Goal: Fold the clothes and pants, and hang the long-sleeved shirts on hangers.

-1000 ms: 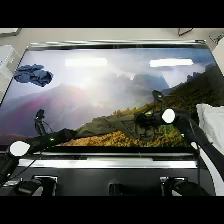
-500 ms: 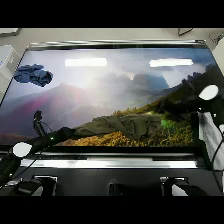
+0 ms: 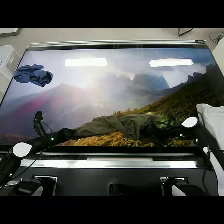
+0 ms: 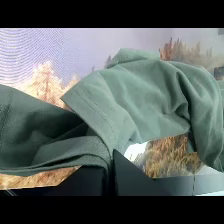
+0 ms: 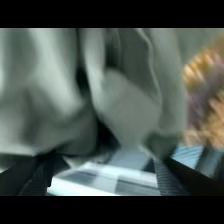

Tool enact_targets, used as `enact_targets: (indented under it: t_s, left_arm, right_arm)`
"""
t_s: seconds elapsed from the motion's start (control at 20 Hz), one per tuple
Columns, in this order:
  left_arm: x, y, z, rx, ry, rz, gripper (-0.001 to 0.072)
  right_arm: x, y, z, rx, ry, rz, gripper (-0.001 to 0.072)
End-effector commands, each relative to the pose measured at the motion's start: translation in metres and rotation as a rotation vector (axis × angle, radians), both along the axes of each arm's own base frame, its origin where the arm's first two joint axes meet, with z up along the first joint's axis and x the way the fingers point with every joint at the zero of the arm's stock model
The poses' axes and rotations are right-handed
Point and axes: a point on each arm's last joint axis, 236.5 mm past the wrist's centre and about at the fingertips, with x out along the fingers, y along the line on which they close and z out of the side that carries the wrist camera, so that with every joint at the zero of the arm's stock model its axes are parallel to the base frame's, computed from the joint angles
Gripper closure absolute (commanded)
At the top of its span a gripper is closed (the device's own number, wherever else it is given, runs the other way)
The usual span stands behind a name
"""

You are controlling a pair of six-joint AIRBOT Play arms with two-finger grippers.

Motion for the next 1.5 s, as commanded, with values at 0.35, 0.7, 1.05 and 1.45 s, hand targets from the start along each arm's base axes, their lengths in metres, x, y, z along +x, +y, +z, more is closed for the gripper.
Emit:
enact_targets:
  t_s: [0.35,0.7,1.05,1.45]
  left_arm:
    - [0.003,0.002,0.003,0.002,-0.010,0.003,0.0683]
    - [0.081,0.081,0.193,0.068,-0.491,0.201,0.0683]
    - [0.015,0.099,0.414,0.117,-0.993,0.280,0.0683]
    - [-0.025,0.043,0.294,0.133,-0.622,-0.044,0.0684]
  right_arm:
    - [0.026,0.031,-0.002,-0.046,-0.130,0.025,0.0664]
    - [0.129,-0.071,0.299,-0.593,-0.873,0.040,0.0663]
    - [0.033,-0.092,0.518,-0.605,-1.365,-0.162,0.0663]
    - [0.008,-0.098,0.485,-0.644,-1.227,-0.090,0.0662]
